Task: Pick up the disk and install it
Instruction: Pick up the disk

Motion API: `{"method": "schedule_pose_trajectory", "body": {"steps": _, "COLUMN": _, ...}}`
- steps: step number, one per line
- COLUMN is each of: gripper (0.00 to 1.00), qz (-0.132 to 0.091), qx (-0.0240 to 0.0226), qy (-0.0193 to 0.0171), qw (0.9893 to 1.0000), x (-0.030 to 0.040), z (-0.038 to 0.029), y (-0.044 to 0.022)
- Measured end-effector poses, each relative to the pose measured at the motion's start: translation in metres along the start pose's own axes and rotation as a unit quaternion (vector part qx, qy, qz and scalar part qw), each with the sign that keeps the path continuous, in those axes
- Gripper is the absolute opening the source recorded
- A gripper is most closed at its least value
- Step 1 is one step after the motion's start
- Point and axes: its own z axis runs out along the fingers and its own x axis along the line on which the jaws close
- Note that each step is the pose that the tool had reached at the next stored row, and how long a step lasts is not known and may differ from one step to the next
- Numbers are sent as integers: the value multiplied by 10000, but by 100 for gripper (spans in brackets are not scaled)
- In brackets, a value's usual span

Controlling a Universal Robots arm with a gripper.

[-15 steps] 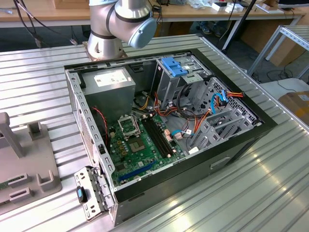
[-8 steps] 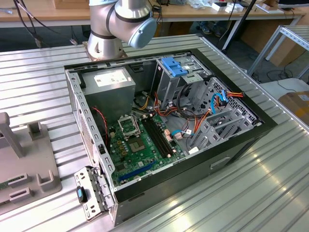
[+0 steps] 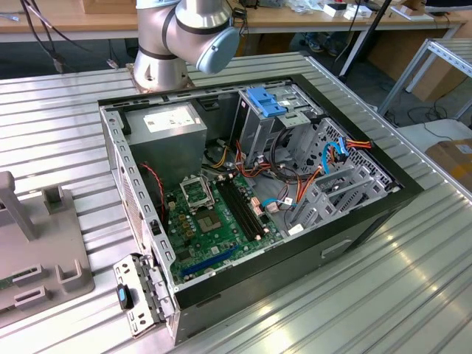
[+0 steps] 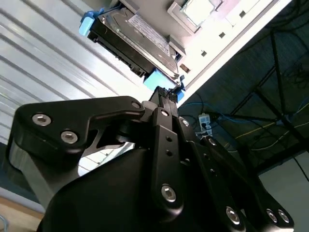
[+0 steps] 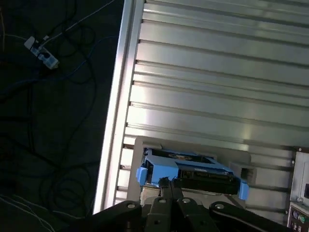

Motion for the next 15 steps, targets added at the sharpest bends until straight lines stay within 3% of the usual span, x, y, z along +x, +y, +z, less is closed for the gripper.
{"method": "schedule_pose_trajectory", "body": {"steps": 3, "gripper": 11, "qz": -430, "qx": -5, "qy": 17, "qw": 9991, "x": 0, "z": 0, "y": 0}}
{"method": "schedule_pose_trajectory", "body": {"steps": 8, "gripper": 11, "qz": -783, "qx": -8, "qy": 31, "qw": 9969, "x": 0, "z": 0, "y": 0}}
{"method": "schedule_pose_trajectory", "body": {"steps": 13, "gripper": 11, "qz": -1142, "qx": -12, "qy": 46, "qw": 9934, "x": 0, "z": 1, "y": 0}}
{"method": "schedule_pose_trajectory", "body": {"steps": 14, "gripper": 11, "qz": -1221, "qx": -13, "qy": 49, "qw": 9925, "x": 0, "z": 1, "y": 0}}
{"method": "schedule_pose_trajectory", "body": {"steps": 15, "gripper": 11, "qz": -1364, "qx": -15, "qy": 55, "qw": 9906, "x": 0, "z": 1, "y": 0}}
